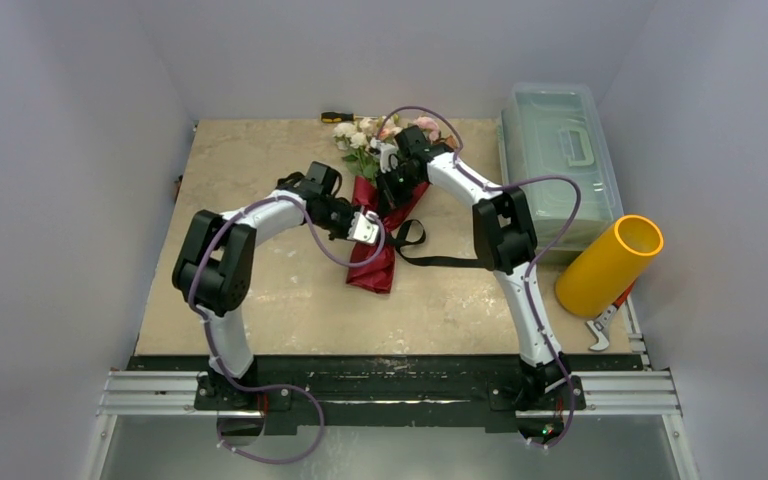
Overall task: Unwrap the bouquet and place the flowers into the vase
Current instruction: Untie the ribbon from the wrapping paper.
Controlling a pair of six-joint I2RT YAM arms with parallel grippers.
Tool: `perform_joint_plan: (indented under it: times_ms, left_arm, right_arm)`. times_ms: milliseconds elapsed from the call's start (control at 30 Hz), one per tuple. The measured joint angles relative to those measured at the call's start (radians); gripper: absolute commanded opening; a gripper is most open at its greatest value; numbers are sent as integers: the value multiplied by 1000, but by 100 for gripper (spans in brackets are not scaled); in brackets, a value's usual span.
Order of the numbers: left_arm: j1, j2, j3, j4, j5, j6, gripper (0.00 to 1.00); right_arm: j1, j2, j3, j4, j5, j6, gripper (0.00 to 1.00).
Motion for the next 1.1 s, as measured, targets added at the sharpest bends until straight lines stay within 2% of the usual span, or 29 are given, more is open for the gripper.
perform_joint_plan:
  times_ms: [267, 767, 800, 833, 867, 967, 1100]
  left_arm:
    - [29, -4, 0, -155, -18, 252, 0]
    - [60, -74, -104, -162, -122, 506, 1]
    - [67, -77, -105, -192, -138, 509, 22]
    - [74, -76, -103, -236, -148, 506, 32]
    - [80, -71, -93, -276, -155, 499, 34]
    - [91, -38, 22, -381, -129, 422, 29]
    - [100, -40, 175, -361, -40, 298, 24]
  right_arm:
    - [19, 0, -3, 3, -6, 1, 0]
    - [21, 0, -10, 15, -15, 0, 0]
    - [21, 0, -10, 15, -15, 0, 0]
    - [20, 0, -10, 15, -14, 0, 0]
    - [20, 0, -10, 15, -13, 0, 0]
    - [20, 0, -10, 15, -12, 1, 0]
    - [20, 0, -10, 15, -13, 4, 0]
